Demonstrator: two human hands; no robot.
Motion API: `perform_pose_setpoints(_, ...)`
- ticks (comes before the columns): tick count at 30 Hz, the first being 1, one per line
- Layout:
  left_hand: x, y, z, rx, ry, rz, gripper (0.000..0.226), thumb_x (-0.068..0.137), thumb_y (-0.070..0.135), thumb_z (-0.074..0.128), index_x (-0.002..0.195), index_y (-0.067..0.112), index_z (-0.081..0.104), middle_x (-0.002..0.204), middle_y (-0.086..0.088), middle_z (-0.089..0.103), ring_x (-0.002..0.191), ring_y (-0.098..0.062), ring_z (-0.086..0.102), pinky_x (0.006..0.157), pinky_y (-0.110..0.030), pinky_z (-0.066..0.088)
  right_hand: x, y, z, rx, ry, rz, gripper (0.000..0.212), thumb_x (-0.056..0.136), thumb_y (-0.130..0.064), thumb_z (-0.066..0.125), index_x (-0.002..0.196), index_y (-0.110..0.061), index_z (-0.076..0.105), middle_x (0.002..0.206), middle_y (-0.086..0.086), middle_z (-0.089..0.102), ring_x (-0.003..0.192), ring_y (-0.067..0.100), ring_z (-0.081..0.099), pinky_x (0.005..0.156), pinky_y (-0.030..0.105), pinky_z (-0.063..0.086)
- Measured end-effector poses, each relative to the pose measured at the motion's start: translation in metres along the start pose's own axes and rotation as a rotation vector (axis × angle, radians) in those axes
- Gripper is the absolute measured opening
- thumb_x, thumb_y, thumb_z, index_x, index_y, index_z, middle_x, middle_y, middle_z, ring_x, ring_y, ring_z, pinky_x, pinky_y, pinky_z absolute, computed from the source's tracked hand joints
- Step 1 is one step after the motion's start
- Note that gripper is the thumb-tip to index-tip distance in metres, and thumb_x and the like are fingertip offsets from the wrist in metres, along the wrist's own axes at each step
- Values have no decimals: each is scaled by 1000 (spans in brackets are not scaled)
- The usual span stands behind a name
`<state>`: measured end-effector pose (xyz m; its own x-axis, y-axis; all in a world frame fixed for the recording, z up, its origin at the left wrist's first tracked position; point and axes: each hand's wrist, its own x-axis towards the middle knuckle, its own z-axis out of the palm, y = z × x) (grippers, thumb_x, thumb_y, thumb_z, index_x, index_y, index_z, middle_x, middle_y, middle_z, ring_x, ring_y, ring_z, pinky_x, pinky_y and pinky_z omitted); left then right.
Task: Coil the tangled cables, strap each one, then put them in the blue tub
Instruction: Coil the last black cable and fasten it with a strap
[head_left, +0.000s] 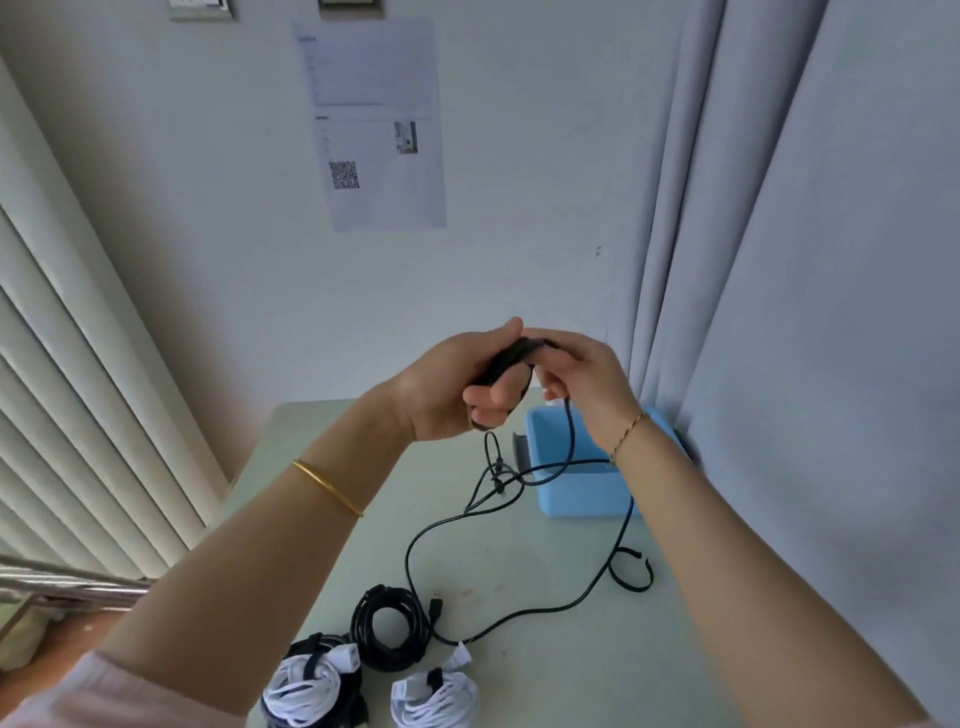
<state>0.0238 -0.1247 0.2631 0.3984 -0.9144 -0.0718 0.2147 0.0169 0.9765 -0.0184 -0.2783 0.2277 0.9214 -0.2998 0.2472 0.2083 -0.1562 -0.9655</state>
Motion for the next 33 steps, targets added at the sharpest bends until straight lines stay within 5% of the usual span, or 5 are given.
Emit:
perform_pose_setpoints(6,15,8,-1,-487,222,349,36,103,26,28,111,0,51,54,4,49,40,-5,40,48,-19,47,-15,31,13,-189,-208,75,19,101,-23,40,102,-22,59,54,-6,43,50,9,39,50,27,43)
perform_pose_setpoints(11,17,10,-18,-244,454,434,27,105,16,28,89,8,47,74,-4,62,57,-13,48,93,-47,50,-37,19,21,-401,-451,125,20,100,-23,40,108,-16,57,58,-1,50,48,10,43,49,27,49)
perform_pose_setpoints(17,10,-12,-29,670,662,279,22,100,14,37,100,-3,51,72,10,67,65,-6,55,68,-16,42,-33,-15,14,-595,-387,47,18,96,-22,49,93,-9,61,57,-1,51,40,6,43,41,18,41)
perform_pose_setpoints(20,11,-19,-30,851,589,169,19,98,11,40,83,-1,43,65,8,63,75,-13,62,84,-18,40,-25,-23,5,-742,-266,-102,14,92,-19,54,92,-11,65,60,-9,50,53,4,46,49,12,38)
perform_pose_setpoints(33,-12,-12,-15,264,175,7,41,102,25,34,113,-5,59,46,4,28,43,-10,20,41,-19,24,4,-8,-7,-669,14,-405,18,92,-27,57,82,-14,64,68,-6,58,64,12,50,63,33,45)
